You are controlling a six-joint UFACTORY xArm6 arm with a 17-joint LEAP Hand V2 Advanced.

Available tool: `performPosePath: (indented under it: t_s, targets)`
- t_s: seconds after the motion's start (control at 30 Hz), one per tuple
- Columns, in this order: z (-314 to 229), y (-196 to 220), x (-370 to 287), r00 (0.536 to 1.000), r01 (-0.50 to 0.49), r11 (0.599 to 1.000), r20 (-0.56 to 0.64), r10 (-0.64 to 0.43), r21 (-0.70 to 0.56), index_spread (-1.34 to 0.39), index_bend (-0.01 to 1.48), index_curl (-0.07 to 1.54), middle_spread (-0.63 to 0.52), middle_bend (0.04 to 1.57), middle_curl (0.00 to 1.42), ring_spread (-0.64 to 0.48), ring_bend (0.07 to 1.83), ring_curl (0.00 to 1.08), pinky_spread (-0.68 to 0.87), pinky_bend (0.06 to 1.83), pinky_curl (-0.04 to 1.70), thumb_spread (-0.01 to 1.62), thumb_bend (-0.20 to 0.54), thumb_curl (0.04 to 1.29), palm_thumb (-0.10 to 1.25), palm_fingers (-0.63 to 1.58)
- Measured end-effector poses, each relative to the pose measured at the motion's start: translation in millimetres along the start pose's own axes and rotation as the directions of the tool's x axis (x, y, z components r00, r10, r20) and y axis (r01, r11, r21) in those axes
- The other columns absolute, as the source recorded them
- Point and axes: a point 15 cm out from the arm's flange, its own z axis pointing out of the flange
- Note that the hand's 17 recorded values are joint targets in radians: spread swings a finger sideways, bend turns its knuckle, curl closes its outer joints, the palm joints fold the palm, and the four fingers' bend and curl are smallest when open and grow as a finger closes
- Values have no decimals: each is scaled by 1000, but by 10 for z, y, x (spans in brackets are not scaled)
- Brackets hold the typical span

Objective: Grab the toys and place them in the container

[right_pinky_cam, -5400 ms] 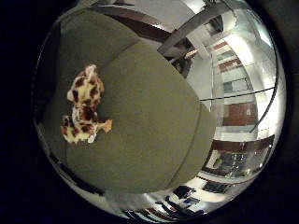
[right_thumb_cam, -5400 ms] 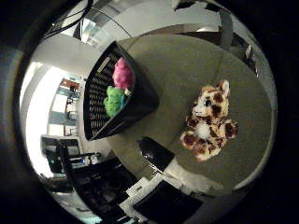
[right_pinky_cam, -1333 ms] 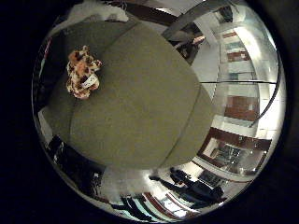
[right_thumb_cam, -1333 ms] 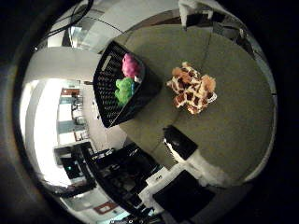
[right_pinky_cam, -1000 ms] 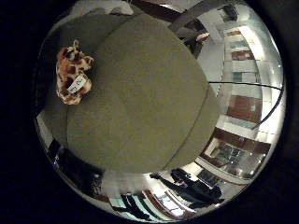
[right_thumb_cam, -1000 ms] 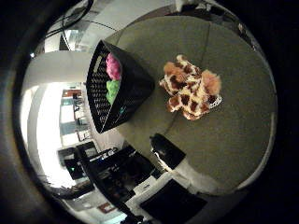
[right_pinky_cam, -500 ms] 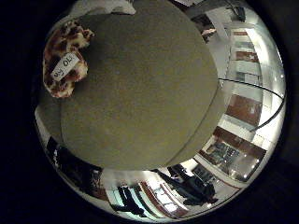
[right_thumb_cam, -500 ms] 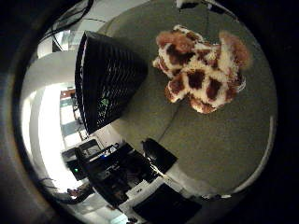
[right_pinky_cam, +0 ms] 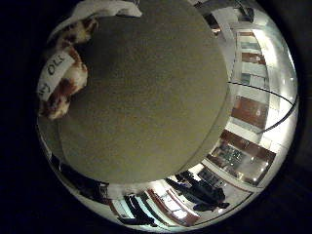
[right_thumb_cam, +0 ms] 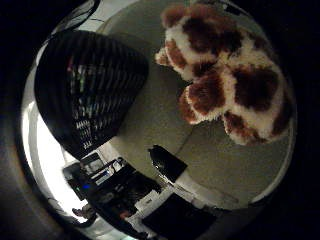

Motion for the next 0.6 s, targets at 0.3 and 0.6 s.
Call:
performPosePath:
  t_s: [0.3,0.6]
  targets:
    - [87,-32,-41,1000,-8,1000,-5,9,13,-262,205,325,-51,401,378,-35,638,233,327,917,-19,983,-17,302,477,714]
    - [-56,-214,200,999,-18,993,-37,23,115,-444,722,686,-289,976,722,-275,1213,528,-247,1453,260,1020,0,353,788,1203]
